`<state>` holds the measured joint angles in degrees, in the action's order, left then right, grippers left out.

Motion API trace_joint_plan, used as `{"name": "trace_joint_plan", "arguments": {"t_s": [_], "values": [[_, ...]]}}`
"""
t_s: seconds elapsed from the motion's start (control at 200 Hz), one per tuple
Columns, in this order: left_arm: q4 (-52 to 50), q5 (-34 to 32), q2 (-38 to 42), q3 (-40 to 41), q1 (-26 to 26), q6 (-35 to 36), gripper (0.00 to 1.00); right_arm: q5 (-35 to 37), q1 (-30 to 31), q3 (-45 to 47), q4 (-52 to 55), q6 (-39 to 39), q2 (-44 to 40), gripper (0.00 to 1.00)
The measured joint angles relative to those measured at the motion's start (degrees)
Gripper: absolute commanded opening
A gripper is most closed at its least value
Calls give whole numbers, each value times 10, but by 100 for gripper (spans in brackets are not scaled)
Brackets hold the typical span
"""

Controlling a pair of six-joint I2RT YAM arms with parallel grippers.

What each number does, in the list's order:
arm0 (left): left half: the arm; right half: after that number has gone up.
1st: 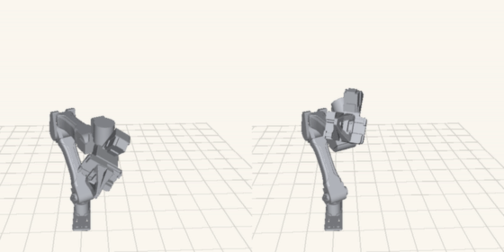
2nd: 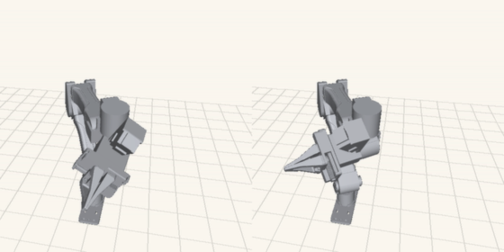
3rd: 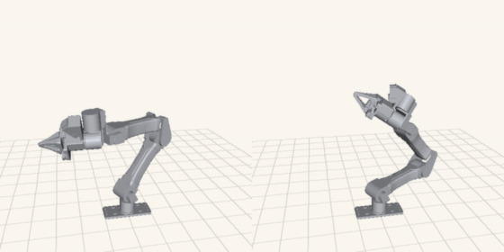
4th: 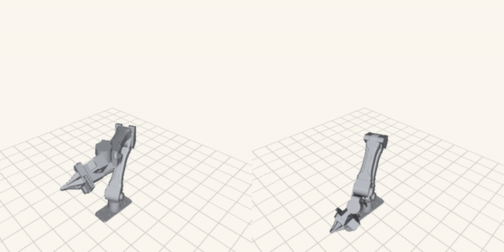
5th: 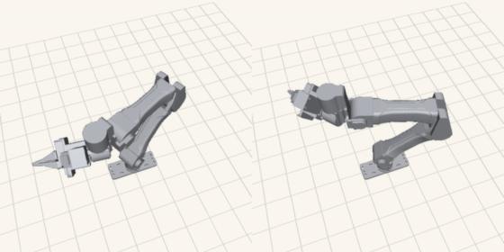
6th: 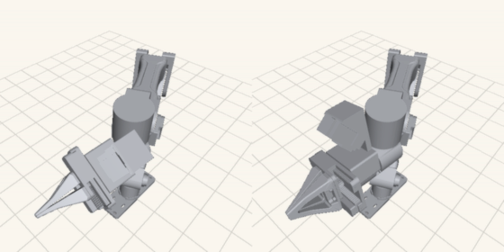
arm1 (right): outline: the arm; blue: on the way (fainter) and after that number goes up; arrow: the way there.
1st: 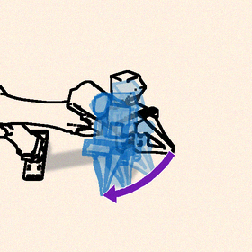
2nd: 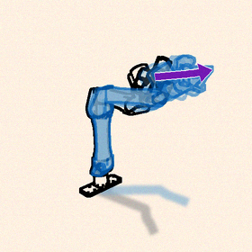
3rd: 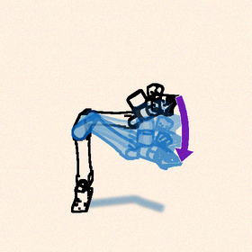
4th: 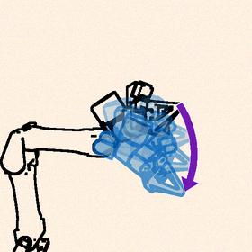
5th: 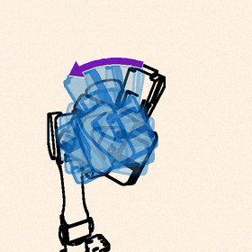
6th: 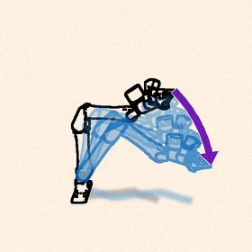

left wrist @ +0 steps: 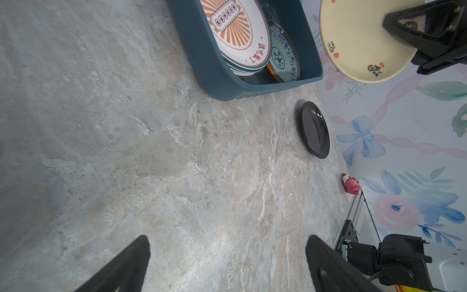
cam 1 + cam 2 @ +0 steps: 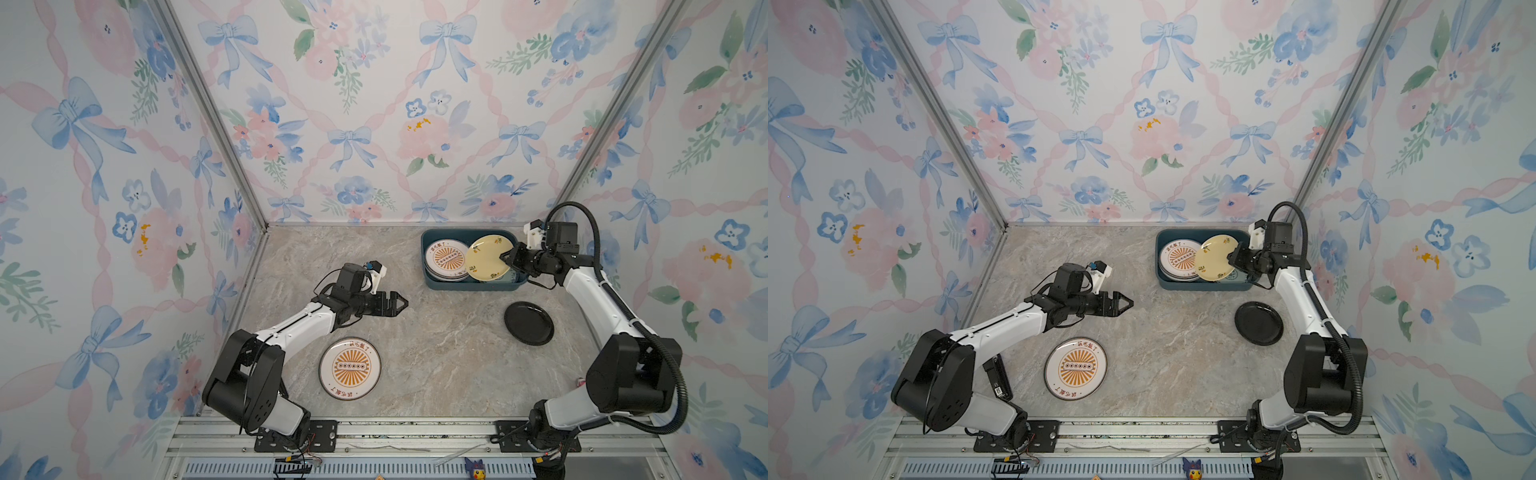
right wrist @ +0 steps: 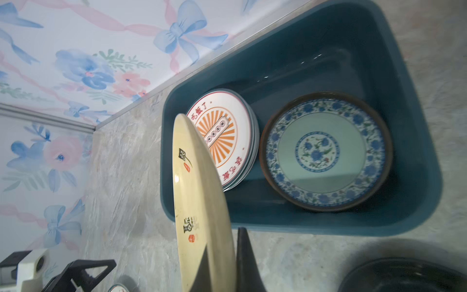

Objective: Place the plates into the plastic bin on the countertop
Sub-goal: Place the plate in the plastic bin.

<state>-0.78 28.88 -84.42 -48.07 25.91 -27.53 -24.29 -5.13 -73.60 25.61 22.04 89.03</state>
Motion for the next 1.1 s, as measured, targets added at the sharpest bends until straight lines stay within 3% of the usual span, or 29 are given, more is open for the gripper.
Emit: {"name": "trace_joint_plan", "arguments": {"t_s": [0.29, 0.875, 1.1], "values": [[10, -2, 4, 18, 0, 1, 98, 33, -42, -13, 4, 7, 92, 0], [15, -2, 10, 20, 0, 1, 98, 38, -62, -71, -24, 33, 213, 0], [15, -2, 10, 20, 0, 1, 98, 38, -65, -74, -27, 37, 218, 12]]}}
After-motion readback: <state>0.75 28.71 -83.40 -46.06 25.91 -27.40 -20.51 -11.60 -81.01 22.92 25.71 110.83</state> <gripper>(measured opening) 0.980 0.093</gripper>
